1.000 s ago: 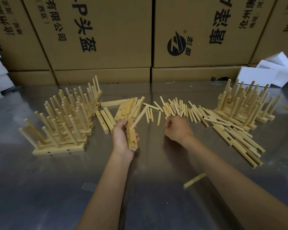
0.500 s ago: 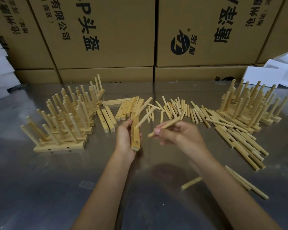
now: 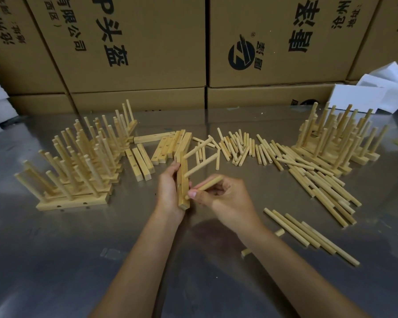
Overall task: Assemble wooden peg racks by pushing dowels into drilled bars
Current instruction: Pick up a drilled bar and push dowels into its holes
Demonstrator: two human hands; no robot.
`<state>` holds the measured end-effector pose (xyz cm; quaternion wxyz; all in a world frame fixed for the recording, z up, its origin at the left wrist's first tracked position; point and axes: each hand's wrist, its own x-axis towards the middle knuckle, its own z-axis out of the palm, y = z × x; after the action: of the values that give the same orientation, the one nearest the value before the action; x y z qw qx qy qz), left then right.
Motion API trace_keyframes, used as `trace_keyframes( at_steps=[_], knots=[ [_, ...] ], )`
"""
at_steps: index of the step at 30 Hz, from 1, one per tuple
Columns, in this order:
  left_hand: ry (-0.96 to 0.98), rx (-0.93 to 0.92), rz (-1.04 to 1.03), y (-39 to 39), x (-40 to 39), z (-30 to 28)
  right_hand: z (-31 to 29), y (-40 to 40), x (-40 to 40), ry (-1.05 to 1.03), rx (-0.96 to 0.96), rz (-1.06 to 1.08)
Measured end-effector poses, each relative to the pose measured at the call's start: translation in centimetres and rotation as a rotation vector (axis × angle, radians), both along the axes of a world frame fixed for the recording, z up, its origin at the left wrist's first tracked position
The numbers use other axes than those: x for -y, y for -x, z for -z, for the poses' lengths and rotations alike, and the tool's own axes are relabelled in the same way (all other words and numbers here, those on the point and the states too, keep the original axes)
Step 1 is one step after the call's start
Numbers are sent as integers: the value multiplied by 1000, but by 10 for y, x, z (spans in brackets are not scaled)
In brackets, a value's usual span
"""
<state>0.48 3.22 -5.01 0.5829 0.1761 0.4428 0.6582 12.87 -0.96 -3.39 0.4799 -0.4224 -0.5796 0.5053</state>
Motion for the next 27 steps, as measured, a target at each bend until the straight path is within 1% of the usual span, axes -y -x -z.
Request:
trace_keyframes(
  at_steps=[7, 10, 12, 14, 16, 18, 21, 23, 25, 27],
  knots=[
    [-16, 61, -89, -4, -5, 5, 6, 8, 2, 40, -80, 79],
    [1, 73, -125, -5, -8, 3, 10, 18, 4, 29, -10, 113],
    [-5, 60, -196, -3, -10, 0, 12, 20, 4, 55, 37, 119],
    [-44, 12, -254, 0, -9, -3, 11, 19, 3, 94, 81, 94],
    [-97, -16, -257, -1, -6, -5, 10, 16, 1, 126, 107, 97],
    [-150, -3, -237, -3, -4, -5, 6, 14, -2, 125, 108, 139],
    [-162, 19, -180, -1, -6, -4, 1, 4, -7, 28, 137, 202],
    [-148, 4, -127, 4, -6, 0, -4, -7, -9, -57, 183, 199],
    [-140, -57, -118, 7, -10, 4, -12, -16, -11, -116, 214, 152],
    [-155, -140, -111, 8, -13, 5, -22, -22, -9, -155, 248, 40]
  ],
)
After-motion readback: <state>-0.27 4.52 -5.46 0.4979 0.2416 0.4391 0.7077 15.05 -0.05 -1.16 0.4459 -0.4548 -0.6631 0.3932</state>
